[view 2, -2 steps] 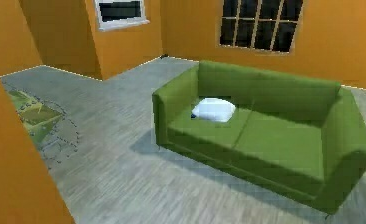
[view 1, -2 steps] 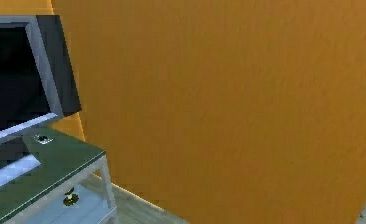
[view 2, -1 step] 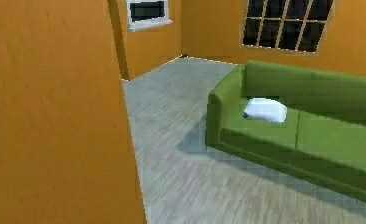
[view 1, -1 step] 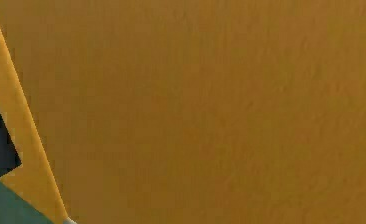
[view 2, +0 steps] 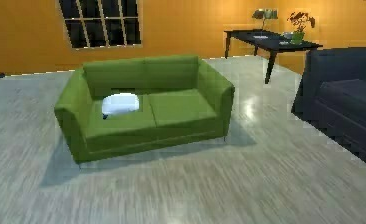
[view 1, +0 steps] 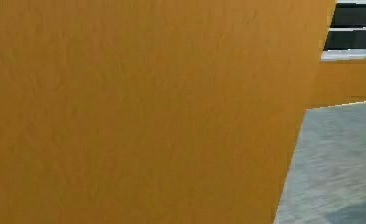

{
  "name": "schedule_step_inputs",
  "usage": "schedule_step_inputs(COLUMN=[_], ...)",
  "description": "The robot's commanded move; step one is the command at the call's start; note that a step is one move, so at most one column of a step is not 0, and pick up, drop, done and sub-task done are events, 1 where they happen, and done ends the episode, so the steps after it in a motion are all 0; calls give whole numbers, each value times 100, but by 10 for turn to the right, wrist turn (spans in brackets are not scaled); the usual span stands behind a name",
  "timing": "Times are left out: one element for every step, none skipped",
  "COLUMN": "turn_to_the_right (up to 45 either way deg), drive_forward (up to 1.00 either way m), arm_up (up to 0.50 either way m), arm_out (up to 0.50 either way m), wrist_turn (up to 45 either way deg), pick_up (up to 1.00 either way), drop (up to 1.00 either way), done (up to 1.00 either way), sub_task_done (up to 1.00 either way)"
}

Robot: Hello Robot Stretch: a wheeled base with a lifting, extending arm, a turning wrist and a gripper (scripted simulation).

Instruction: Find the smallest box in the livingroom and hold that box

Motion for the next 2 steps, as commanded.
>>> schedule_step_inputs(turn_to_the_right=[450, 450], drive_forward=[0, 0], arm_up=[0, 0], arm_out=[0, 0], wrist_turn=[0, 0], pick_up=[0, 0], drop=[0, 0], done=[0, 0], sub_task_done=[0, 0])
